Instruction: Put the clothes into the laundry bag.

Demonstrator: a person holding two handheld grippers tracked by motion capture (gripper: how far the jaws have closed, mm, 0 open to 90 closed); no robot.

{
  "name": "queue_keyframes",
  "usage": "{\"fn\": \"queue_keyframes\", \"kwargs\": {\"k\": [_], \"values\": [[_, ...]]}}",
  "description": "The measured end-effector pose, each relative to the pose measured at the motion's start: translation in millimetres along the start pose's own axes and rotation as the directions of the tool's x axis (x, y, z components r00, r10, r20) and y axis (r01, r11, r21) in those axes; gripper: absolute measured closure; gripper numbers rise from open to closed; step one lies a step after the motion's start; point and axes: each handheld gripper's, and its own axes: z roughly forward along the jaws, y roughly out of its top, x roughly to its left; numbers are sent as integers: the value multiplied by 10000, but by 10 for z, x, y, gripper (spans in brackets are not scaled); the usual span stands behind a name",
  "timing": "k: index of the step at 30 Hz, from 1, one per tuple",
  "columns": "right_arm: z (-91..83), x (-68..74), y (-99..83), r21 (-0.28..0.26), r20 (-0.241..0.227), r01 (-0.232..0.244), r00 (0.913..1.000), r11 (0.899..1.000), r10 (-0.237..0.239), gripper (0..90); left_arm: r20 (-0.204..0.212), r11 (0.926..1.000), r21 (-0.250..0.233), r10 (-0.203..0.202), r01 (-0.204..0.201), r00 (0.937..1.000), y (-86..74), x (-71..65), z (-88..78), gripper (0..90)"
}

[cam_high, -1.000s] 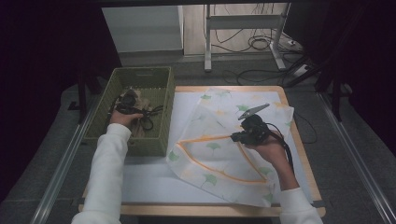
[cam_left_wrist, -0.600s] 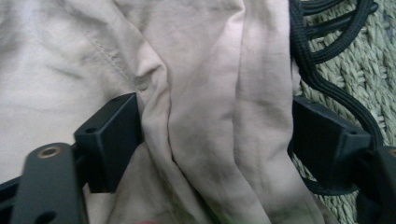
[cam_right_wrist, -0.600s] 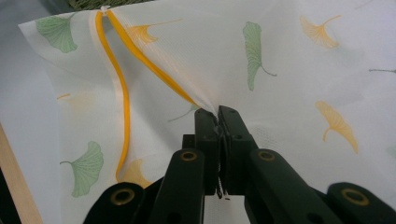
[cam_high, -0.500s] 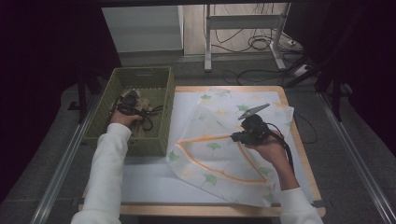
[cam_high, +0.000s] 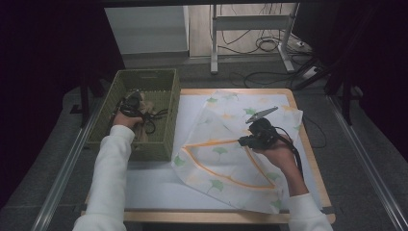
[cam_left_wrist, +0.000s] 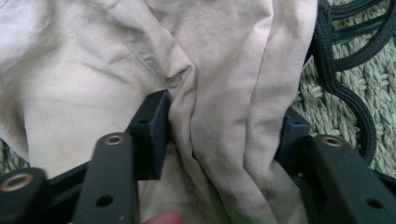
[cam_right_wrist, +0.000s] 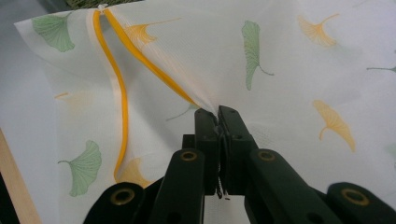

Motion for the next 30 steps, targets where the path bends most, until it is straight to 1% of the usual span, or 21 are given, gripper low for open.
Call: {"fn": "queue_keyframes", "kwargs": {"k": [3, 6, 7, 8, 10, 14, 15, 16, 21, 22, 23, 24, 26, 30], "values": [[-4, -9, -3, -4, 20, -10, 10000, 10000, 10, 861, 94, 10000, 20, -43, 43, 9999, 3, 28, -3, 530], [-1, -7, -5, 1, 25, -9, 10000, 10000, 9, 861, 1, 10000, 26, -14, 14, 10000, 9, 16, 3, 536], [0, -6, -4, 6, 24, -7, 10000, 10000, 7, 861, -193, 9999, 92, 42, -40, 9998, 26, -12, 10, 532], [0, -6, -4, 6, 24, -7, 10000, 10000, 7, 861, -193, 9999, 92, 42, -40, 9998, 26, -12, 10, 522], [3, -4, -4, 21, 25, -6, 10000, 10000, 6, 861, -349, 9998, 178, 113, -107, 9993, 44, -36, 23, 504], [6, 2, -2, 8, 15, -9, 10000, 10000, 9, 861, -324, 9997, 225, 81, -74, 9994, 54, -37, 28, 492], [7, 0, -2, 5, 10, -4, 10000, 10000, 4, 861, -324, 9997, 225, 81, -74, 9994, 54, -37, 28, 501], [7, -2, -2, 25, 14, -2, 10000, 10000, 2, 861, -334, 9997, 227, -37, 45, 9994, 58, -34, 26, 512], [4, -13, -8, 12, 25, -24, 10000, 10000, 24, 861, -293, 9998, 213, -6, 12, 9996, 57, -27, 16, 582], [1, -13, -9, 4, 28, -31, 10000, 10000, 31, 862, -260, 9998, 170, -63, 68, 9996, 56, -19, 11, 582], [-4, -13, -9, -1, 31, -40, 10000, 10000, 40, 861, -234, 9998, 145, -127, 130, 9996, 56, -8, 6, 617], [-8, -14, -9, -11, 32, -34, 10000, 10000, 34, 861, -213, 9997, 142, -191, 194, 9996, 56, 2, 0, 671], [-9, -17, -10, -9, 40, -31, 10000, 10000, 31, 861, -159, 9994, 96, -333, 335, 9993, 55, 13, -1, 688], [-17, -24, -12, -30, 40, -42, 10000, 10000, 42, 861, -69, 9990, 87, -429, 430, 9991, 54, 32, -11, 714]]}}
